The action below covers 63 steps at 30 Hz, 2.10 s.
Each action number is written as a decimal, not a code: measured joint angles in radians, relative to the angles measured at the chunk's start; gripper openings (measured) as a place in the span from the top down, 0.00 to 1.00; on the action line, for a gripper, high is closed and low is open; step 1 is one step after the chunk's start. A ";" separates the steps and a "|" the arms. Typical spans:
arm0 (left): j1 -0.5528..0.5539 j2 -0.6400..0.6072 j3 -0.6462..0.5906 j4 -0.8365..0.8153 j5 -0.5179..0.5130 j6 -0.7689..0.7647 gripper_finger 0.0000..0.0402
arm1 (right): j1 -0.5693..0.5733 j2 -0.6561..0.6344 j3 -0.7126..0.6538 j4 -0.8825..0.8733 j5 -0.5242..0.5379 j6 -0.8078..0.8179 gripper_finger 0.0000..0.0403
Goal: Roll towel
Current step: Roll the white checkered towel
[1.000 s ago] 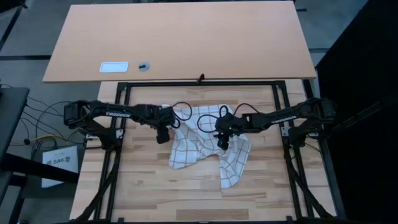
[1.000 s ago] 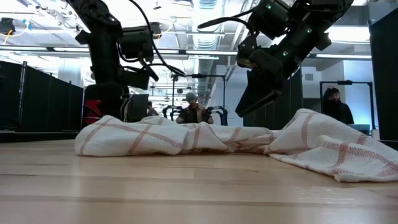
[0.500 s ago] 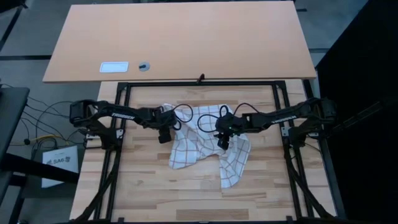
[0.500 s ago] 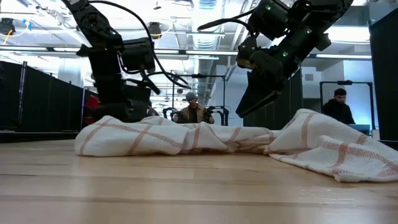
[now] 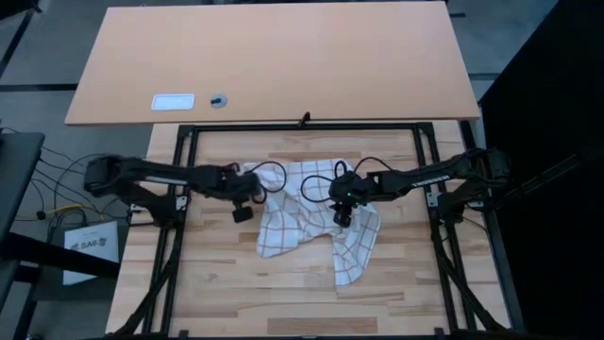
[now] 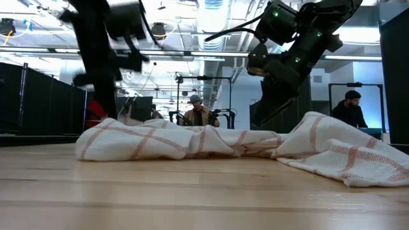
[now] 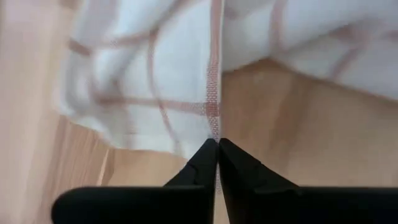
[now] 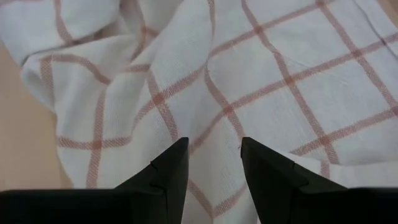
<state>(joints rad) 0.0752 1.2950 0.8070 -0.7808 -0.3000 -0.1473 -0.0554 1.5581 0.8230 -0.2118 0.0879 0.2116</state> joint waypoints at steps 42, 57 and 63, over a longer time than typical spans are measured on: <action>-0.306 0.005 0.127 -0.076 0.272 0.003 0.78 | -0.044 0.000 0.000 0.011 -0.197 -0.112 0.67; -0.184 0.397 0.127 0.089 0.532 0.263 0.65 | 0.027 0.000 0.000 0.006 -0.197 -0.088 0.67; -0.184 0.373 0.127 0.090 0.600 0.206 0.77 | 0.029 0.000 0.000 0.004 -0.197 -0.089 0.67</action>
<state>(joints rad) -0.1088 1.6680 0.9337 -0.6907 0.3000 0.0590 -0.0267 1.5585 0.8234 -0.2079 -0.1089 0.1228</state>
